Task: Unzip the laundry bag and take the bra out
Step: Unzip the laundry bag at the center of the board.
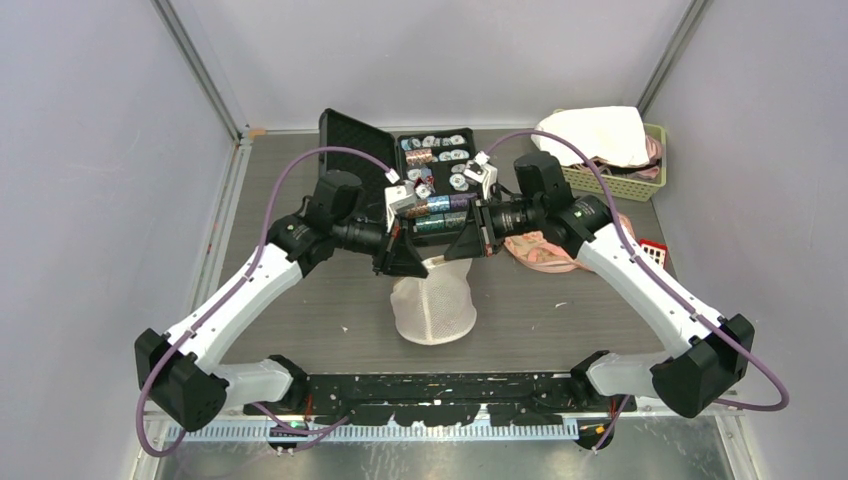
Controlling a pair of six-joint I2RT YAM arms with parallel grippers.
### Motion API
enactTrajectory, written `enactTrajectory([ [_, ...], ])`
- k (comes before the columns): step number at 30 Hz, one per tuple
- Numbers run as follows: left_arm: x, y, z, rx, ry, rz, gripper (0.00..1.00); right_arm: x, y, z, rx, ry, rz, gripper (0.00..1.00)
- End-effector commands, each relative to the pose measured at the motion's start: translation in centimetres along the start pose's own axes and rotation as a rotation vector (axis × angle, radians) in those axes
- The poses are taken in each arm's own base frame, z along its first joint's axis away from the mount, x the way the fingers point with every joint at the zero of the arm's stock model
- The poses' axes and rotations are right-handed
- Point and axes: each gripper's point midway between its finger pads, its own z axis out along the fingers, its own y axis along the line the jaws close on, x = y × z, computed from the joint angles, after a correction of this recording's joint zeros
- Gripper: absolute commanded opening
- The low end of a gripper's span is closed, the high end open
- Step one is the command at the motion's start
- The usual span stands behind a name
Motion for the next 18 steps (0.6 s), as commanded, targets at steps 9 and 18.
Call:
enactTrajectory([
  [9, -2.9, -0.7, 0.2, 0.052, -0.059, 0.033, 0.0, -0.6, 2.8, 0.6, -0.1, 0.016, -0.056, 0.22],
  [18, -3.2, -1.2, 0.2, 0.072, -0.069, 0.031, 0.0, -0.9, 2.2, 1.3, -0.09, 0.015, -0.049, 0.28],
])
